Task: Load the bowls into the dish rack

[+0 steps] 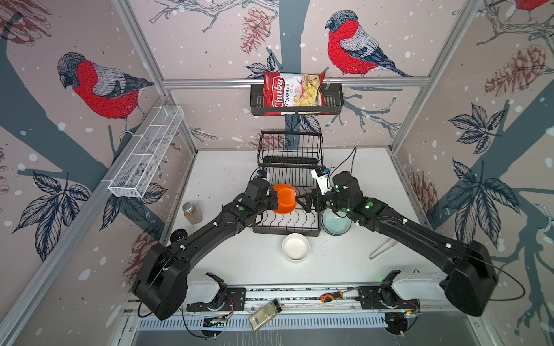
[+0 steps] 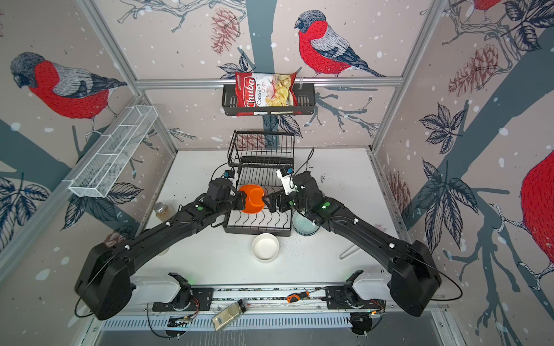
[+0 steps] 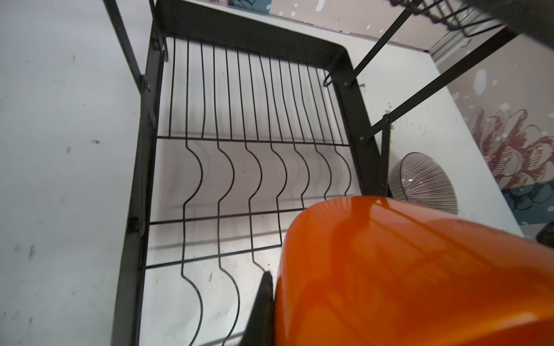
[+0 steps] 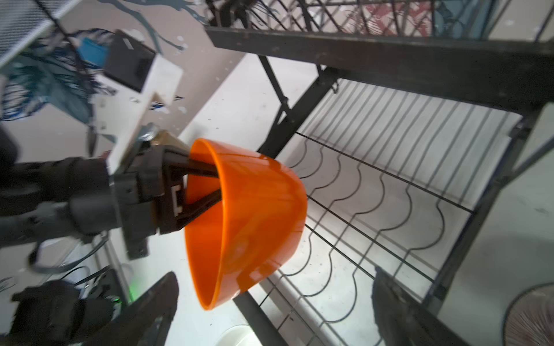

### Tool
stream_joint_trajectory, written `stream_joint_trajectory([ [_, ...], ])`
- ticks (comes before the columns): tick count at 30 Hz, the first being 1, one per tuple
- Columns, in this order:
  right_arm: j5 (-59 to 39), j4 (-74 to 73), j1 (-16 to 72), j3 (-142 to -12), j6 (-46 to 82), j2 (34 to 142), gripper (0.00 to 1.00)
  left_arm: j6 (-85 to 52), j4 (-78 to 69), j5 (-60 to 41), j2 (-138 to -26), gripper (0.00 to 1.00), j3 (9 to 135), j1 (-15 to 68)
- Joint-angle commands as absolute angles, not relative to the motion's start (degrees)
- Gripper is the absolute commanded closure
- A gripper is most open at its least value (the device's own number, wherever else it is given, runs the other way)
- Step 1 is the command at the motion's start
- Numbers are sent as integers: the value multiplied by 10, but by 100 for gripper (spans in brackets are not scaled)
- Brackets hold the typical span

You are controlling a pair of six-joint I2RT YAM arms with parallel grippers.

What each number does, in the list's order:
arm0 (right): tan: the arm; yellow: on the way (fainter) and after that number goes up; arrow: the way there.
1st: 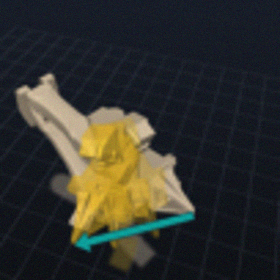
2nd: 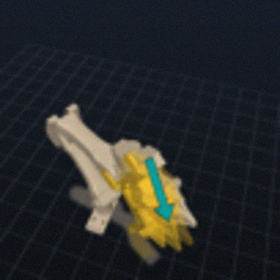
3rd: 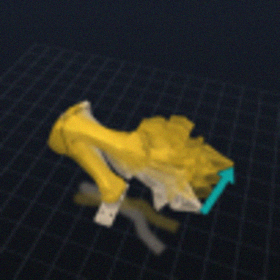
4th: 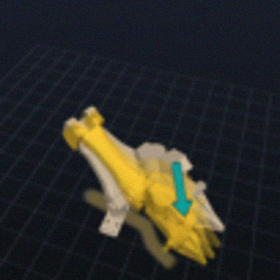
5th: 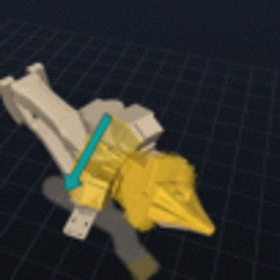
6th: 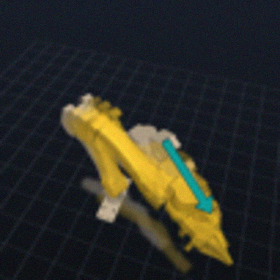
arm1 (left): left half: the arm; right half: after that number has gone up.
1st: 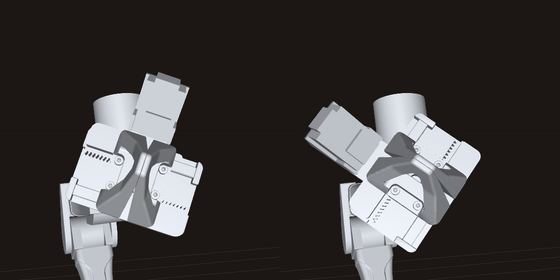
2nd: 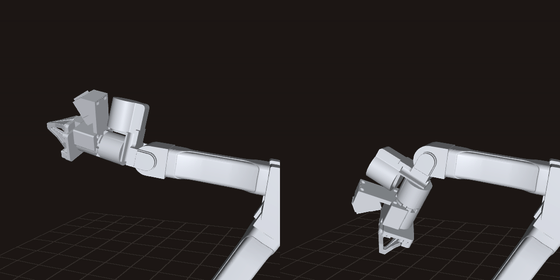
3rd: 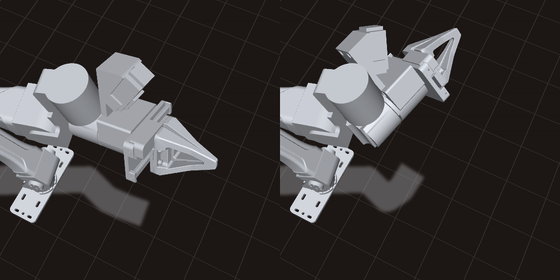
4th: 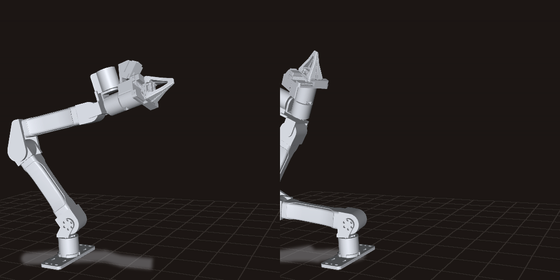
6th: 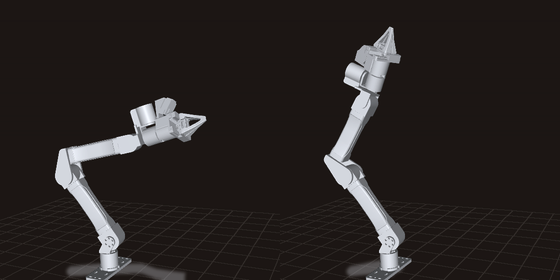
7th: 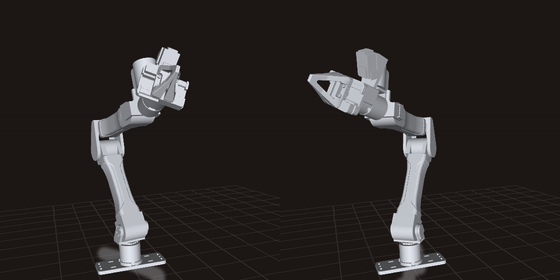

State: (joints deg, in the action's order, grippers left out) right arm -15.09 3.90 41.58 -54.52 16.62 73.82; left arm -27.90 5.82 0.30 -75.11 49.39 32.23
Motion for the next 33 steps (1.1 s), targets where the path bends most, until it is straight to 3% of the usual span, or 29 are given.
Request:
stream_joint_trajectory([
  [1,-241,-19,398,-531,164,727,0,-264,-15,-76,-743,100,485,313],
  [17,-339,-51,376,-520,164,736,1,-270,-106,-200,-714,100,454,282],
  [33,-380,-84,393,-527,185,758,0,-282,-149,-232,-716,100,449,282],
])
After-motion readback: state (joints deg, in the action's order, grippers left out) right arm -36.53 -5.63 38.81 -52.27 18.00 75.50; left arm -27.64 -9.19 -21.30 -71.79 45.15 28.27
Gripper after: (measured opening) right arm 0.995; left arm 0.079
